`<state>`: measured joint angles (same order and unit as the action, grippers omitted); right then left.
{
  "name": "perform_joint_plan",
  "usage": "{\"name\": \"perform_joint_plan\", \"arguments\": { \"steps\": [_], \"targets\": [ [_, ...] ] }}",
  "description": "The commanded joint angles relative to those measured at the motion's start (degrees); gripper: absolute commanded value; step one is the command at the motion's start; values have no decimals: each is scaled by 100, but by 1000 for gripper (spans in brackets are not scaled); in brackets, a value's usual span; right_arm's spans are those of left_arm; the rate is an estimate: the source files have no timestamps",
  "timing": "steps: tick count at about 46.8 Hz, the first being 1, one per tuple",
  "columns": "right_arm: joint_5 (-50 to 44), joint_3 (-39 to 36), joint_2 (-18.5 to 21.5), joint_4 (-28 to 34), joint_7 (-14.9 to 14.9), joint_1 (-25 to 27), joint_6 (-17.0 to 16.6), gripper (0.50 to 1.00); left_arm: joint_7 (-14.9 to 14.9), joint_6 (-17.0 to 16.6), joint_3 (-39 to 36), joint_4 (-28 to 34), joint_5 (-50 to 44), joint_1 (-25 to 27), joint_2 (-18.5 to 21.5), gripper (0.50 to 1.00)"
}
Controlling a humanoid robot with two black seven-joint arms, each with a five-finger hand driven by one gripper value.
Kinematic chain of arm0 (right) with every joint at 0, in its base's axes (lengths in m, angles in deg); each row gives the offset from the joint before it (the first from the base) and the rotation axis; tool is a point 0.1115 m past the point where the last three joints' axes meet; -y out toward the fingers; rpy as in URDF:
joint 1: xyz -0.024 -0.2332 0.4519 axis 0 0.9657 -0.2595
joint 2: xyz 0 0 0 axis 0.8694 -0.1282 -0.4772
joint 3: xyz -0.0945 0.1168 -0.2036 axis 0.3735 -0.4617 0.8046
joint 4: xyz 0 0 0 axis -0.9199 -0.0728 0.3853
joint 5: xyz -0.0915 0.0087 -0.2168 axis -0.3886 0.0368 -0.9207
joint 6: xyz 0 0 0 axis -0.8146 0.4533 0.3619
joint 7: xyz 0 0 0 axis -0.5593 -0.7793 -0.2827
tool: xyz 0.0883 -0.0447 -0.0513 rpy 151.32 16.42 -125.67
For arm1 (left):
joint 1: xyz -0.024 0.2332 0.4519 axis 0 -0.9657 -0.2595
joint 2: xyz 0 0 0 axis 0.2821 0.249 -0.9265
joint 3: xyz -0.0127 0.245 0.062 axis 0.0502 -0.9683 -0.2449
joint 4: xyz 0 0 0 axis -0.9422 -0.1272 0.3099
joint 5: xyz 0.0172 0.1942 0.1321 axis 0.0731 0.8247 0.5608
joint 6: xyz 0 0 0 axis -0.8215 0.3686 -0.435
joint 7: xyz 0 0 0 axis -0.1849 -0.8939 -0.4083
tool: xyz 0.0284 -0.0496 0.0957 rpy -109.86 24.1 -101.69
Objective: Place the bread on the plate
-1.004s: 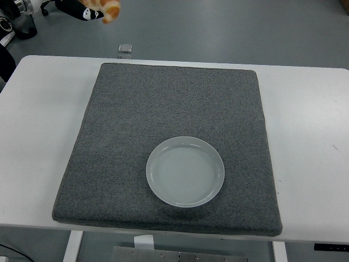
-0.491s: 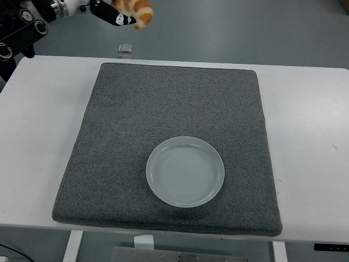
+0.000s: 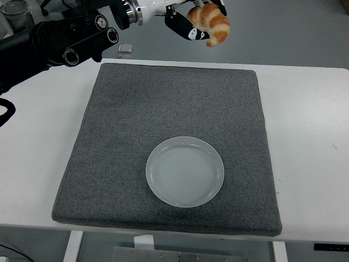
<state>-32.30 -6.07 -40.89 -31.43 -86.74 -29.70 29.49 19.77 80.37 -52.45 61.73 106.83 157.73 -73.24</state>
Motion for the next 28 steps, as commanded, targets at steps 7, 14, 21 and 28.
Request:
{"name": "perform_joint_plan", "arguments": {
  "steps": [7,14,21,28],
  "targets": [
    [0,0,0,0,0,-9,0,938,7,-35,-19,641,46,43,4,500],
    [0,0,0,0,0,0,8,940,7,-236,-230,1195,55,34,232,500],
    [0,0,0,0,0,0,0,938,-2,-447,-467,2056,64,17,662,500],
    [0,0,0,0,0,0,0,938,-2,-597,-626,2838,143,-36,1111,500]
  ]
}}
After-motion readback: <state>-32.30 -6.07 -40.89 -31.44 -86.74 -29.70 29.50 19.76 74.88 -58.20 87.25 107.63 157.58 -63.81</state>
